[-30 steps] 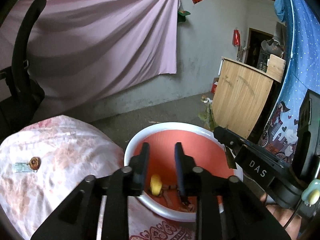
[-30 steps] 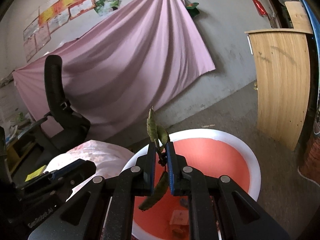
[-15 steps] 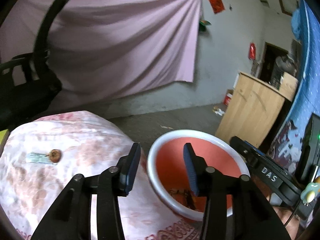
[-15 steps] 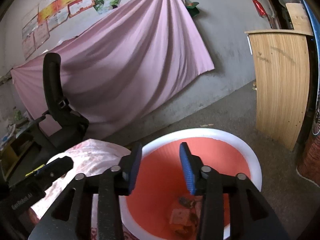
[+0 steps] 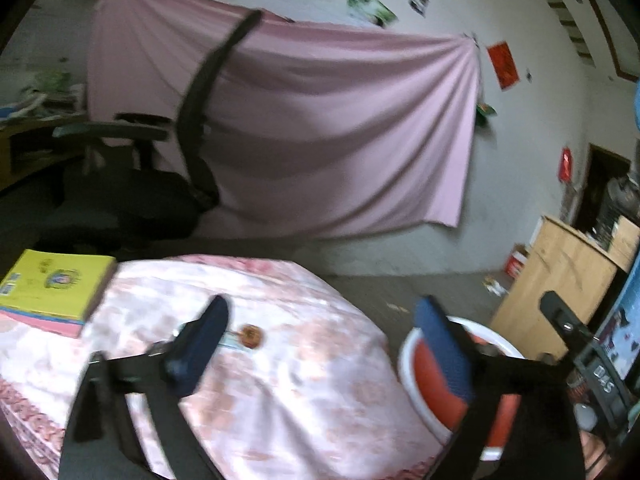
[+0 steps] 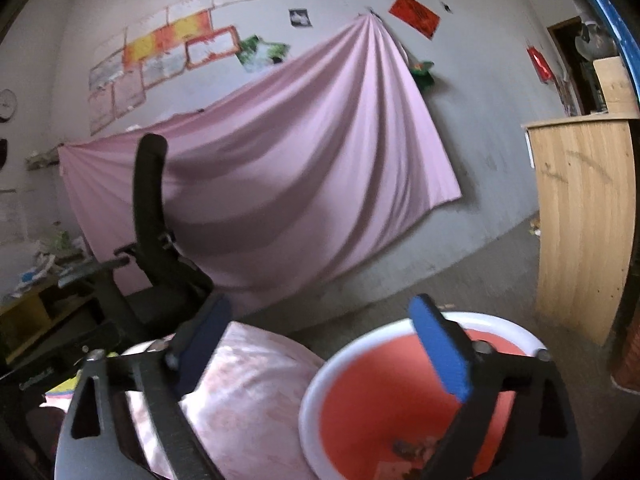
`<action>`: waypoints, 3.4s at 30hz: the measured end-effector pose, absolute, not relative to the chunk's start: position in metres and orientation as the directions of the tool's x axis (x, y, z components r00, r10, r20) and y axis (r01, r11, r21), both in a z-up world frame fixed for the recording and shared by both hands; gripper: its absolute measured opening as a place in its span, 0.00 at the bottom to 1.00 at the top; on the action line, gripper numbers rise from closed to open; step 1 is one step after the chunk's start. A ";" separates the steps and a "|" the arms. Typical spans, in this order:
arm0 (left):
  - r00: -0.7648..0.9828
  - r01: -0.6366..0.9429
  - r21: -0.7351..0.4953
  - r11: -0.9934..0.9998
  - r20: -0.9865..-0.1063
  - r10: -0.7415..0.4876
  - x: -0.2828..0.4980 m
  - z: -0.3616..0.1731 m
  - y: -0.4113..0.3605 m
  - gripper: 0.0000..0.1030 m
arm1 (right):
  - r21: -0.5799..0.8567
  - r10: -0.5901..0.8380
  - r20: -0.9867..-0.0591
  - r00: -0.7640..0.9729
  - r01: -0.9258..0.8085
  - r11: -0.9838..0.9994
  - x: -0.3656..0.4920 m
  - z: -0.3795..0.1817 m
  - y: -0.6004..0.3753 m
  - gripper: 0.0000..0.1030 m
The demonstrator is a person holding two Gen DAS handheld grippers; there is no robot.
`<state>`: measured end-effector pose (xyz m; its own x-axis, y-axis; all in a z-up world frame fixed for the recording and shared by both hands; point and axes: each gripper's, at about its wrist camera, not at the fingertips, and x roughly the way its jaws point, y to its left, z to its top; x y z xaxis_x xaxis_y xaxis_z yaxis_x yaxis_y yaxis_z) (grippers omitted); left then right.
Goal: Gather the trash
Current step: 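Move both tools back toward the brown cap and paper strip, then grasp the white paper strip with the left gripper while the right gripper grasps the brown cap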
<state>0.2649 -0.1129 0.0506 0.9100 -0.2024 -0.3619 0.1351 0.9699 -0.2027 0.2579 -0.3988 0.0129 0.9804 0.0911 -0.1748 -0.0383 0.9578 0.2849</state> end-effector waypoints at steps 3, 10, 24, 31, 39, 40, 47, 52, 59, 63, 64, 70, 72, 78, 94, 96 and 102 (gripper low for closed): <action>0.928 0.102 -0.211 0.972 -0.331 -0.170 0.257 0.053 -0.093 0.98 | 0.288 0.104 -0.125 0.987 -0.065 0.955 0.255 0.017 -0.385 1.00; 0.947 0.021 -0.201 0.979 -0.309 -0.084 0.247 0.056 -0.051 0.98 | 0.255 0.141 -0.055 0.988 -0.123 0.959 0.251 0.027 -0.349 1.00; 0.968 -0.044 -0.155 0.987 -0.249 0.004 0.237 0.054 0.000 0.98 | 0.103 0.231 -0.026 0.973 -0.227 0.968 0.255 0.027 -0.273 1.00; 0.970 -0.012 -0.169 0.985 -0.242 -0.030 0.242 0.043 0.025 0.98 | -0.004 0.243 -0.114 0.963 -0.245 0.969 0.275 0.018 -0.244 1.00; 0.954 -0.015 -0.120 0.993 -0.298 -0.022 0.266 0.035 0.037 0.98 | -0.062 0.239 -0.335 0.912 -0.274 0.960 0.322 0.001 -0.220 1.00; 0.948 -0.017 -0.120 0.993 -0.318 -0.022 0.271 0.032 0.039 0.98 | -0.067 0.238 -0.371 0.898 -0.282 0.957 0.328 -0.003 -0.217 1.00; 0.865 -0.027 -0.184 0.983 -0.497 -0.069 0.303 0.009 0.052 0.97 | -0.087 0.235 -0.598 0.766 -0.353 0.932 0.372 -0.029 -0.188 0.83; 0.809 -0.039 -0.225 0.973 -0.579 -0.101 0.319 -0.006 0.056 0.87 | -0.044 0.261 -0.648 0.716 -0.377 0.925 0.382 -0.037 -0.183 0.76; 0.764 0.011 -0.238 0.971 -0.625 -0.162 0.331 -0.013 0.047 0.59 | 0.044 0.326 -0.727 0.605 -0.432 0.901 0.401 -0.050 -0.173 0.49; 0.728 0.043 -0.213 0.976 -0.662 -0.176 0.336 -0.019 0.036 0.51 | 0.083 0.359 -0.752 0.553 -0.460 0.884 0.406 -0.058 -0.170 0.44; 0.720 0.050 -0.210 0.976 -0.670 -0.181 0.337 -0.021 0.034 0.48 | 0.100 0.371 -0.753 0.544 -0.464 0.880 0.407 -0.059 -0.171 0.37; 0.686 0.099 -0.201 0.975 -0.695 -0.213 0.339 -0.026 0.024 0.39 | 0.138 0.400 -0.748 0.530 -0.465 0.874 0.407 -0.056 -0.180 0.25; 0.686 0.112 -0.199 0.974 -0.693 -0.220 0.338 -0.025 0.022 0.39 | 0.127 0.395 -0.745 0.538 -0.466 0.875 0.402 -0.054 -0.183 0.25; 0.660 0.153 -0.167 0.974 -0.716 -0.227 0.344 -0.029 0.009 0.39 | 0.061 0.338 -0.740 0.582 -0.441 0.895 0.389 -0.049 -0.201 0.25; 0.579 0.511 -0.036 0.859 -0.725 -0.374 0.395 -0.027 -0.038 0.39 | 0.190 0.387 -0.729 0.565 -0.376 0.907 0.393 -0.050 -0.250 0.25; 0.540 0.551 -0.016 0.834 -0.755 -0.372 0.401 -0.036 -0.043 0.39 | 0.223 0.408 -0.725 0.555 -0.371 0.901 0.395 -0.051 -0.255 0.25; 0.481 0.592 -0.015 0.806 -0.795 -0.369 0.403 -0.051 -0.046 0.39 | 0.268 0.439 -0.719 0.539 -0.369 0.890 0.397 -0.052 -0.261 0.25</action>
<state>0.4031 -0.0458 -0.0514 0.4815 -0.3689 -0.7951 0.5923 0.8056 -0.0151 0.3969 -0.2607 -0.0522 0.5385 0.4394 -0.7190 -0.3690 0.8901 0.2676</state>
